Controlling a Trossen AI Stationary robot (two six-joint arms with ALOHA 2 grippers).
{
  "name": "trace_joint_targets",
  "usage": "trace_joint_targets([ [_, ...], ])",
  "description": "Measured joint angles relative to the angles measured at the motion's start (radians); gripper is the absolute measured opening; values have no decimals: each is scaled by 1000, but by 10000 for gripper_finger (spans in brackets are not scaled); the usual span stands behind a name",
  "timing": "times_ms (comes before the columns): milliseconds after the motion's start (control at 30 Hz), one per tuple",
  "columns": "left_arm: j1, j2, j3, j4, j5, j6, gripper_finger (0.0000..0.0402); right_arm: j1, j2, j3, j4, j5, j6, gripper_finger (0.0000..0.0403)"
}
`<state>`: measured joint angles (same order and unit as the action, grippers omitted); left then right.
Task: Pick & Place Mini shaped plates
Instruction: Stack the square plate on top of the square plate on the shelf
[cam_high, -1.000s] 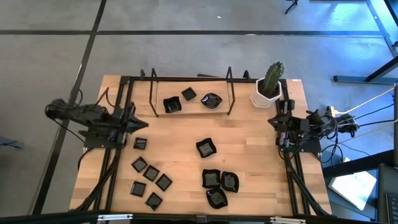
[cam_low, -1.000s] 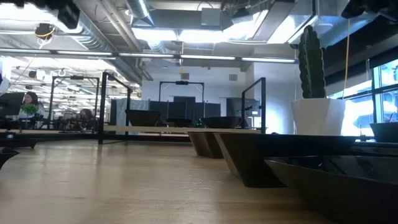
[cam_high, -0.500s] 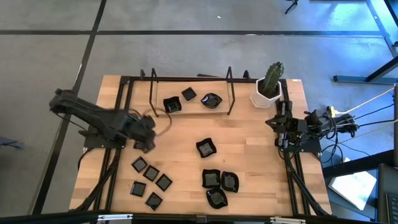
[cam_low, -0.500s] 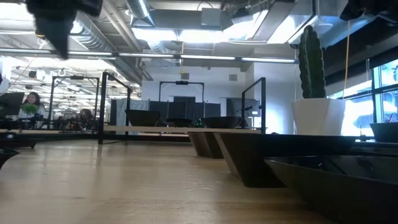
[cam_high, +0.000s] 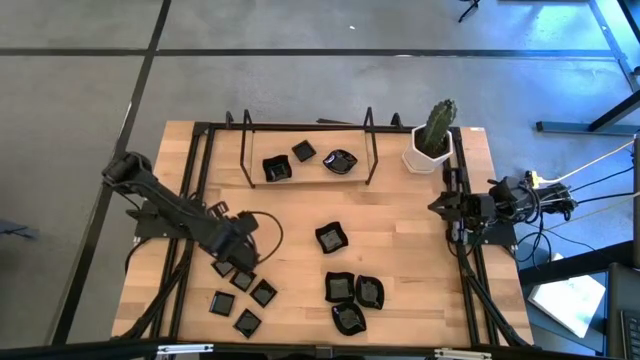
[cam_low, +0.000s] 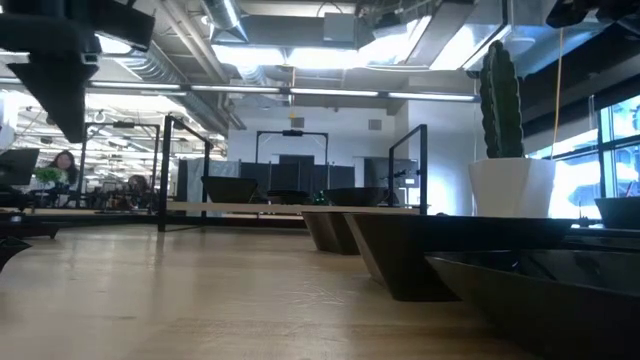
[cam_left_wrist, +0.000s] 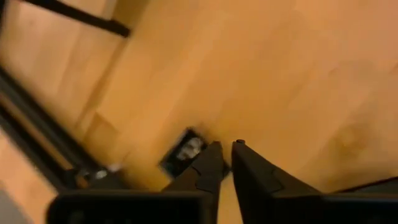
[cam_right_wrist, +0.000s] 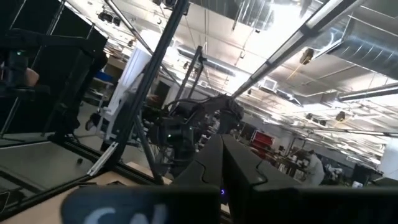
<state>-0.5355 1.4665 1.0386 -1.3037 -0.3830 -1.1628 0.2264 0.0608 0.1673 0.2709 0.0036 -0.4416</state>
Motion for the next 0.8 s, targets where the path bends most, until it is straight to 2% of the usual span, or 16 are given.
trace_joint_targets([
  [267,67,-101,-1,-68,-25,-2,141,0,0,0,-12,-3,40,18],
  [467,204,-172,-2,-34,51,115,210,0,0,0,-18,-8,42,15],
  [567,262,-191,-48,87,85,135,227,0,0,0,-18,-7,42,14],
  [667,298,-190,-133,208,187,136,232,0,0,0,-22,-7,41,14],
  [800,309,-179,-213,232,290,96,232,0,0,-1,-23,-7,41,14],
])
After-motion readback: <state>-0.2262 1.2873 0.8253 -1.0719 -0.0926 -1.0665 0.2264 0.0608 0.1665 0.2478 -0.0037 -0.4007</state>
